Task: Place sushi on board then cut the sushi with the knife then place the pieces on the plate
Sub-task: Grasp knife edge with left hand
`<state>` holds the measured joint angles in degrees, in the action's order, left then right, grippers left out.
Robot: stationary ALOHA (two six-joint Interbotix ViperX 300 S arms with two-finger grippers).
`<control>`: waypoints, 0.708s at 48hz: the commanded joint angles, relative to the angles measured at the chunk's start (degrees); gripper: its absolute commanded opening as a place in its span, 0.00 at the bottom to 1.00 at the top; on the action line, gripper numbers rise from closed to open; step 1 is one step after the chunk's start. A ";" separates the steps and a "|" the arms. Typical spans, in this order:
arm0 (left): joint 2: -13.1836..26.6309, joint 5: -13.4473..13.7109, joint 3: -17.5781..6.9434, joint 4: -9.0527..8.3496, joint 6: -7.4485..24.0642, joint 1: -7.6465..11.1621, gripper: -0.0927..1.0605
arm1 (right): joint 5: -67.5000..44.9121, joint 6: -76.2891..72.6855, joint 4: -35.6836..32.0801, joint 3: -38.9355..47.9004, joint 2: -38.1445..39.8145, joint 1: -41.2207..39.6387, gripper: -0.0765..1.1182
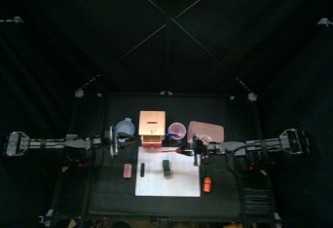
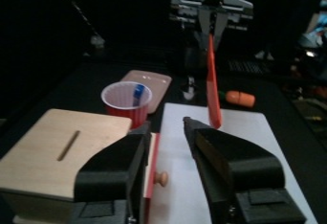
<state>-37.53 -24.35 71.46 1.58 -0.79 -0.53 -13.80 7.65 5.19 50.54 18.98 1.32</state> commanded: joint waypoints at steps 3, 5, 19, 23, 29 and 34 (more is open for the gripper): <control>5.62 -2.72 -2.37 1.58 0.09 5.19 0.82 | -1.14 -0.09 0.18 -1.32 -2.11 0.09 0.36; 6.94 -3.25 -2.64 2.02 0.09 5.71 0.82 | -1.14 -0.09 0.26 -1.49 -2.55 0.00 0.36; 17.14 -3.96 -5.45 3.43 0.09 5.80 0.81 | -1.14 -0.09 0.44 -2.46 -3.96 -0.35 0.36; 20.13 -4.04 -6.42 4.48 0.35 5.80 0.81 | -1.14 -0.09 0.18 -2.55 -3.96 -0.35 0.36; 23.55 -4.04 -8.26 5.27 0.53 5.71 0.80 | -1.14 -0.09 0.44 -2.55 -3.96 -0.35 0.36; 23.99 -4.13 -8.70 5.80 0.18 5.71 0.75 | -1.14 -0.09 0.35 -2.46 -3.96 -0.44 0.36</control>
<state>-13.62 -27.86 64.42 6.86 -0.53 5.19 -14.33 7.65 5.45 49.22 14.33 0.97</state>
